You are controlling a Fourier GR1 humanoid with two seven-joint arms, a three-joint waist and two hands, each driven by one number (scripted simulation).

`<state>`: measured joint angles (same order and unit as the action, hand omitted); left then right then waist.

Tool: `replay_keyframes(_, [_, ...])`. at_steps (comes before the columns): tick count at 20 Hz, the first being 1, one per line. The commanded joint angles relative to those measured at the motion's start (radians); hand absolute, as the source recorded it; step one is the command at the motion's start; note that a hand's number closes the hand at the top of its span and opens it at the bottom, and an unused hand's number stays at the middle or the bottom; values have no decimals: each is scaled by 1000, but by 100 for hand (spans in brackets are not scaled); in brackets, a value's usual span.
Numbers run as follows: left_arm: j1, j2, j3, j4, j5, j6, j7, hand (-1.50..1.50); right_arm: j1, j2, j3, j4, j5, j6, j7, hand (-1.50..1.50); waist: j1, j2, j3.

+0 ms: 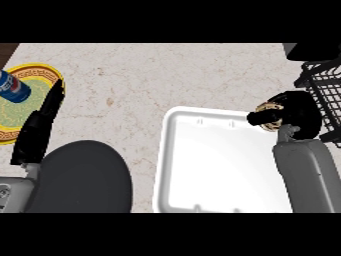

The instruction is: Pick the cupcake from the tray and place it in the tiered basket

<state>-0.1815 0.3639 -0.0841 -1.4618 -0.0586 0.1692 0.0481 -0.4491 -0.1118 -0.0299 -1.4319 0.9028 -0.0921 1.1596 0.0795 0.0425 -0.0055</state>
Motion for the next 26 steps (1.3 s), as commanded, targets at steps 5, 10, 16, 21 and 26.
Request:
replay_keyframes(5, [-43, -10, -24, 0, -13, -8, -6, 0, -285, -191, -186, 161, 324, -148, 158, 150, 52, 18, -5])
replay_keyframes(10, [-78, -5, -31, -3, -10, -29, 13, 0, -445, -271, -240, 276, 521, -157, 186, 150, 85, 18, -1])
replay_keyframes(16, [-82, -24, -53, -4, -19, -29, 24, 0, -609, -319, -271, 465, 743, -39, 262, 150, 92, 6, -2])
replay_keyframes(21, [-100, -33, -43, 30, -19, -21, 37, 0, -759, -293, -332, 593, 807, -51, 281, 150, 66, 3, 2])
replay_keyframes(26, [-59, -33, -29, 39, -23, -7, 6, 0, -822, -302, -387, 740, 868, -56, 245, 150, 45, -1, 3])
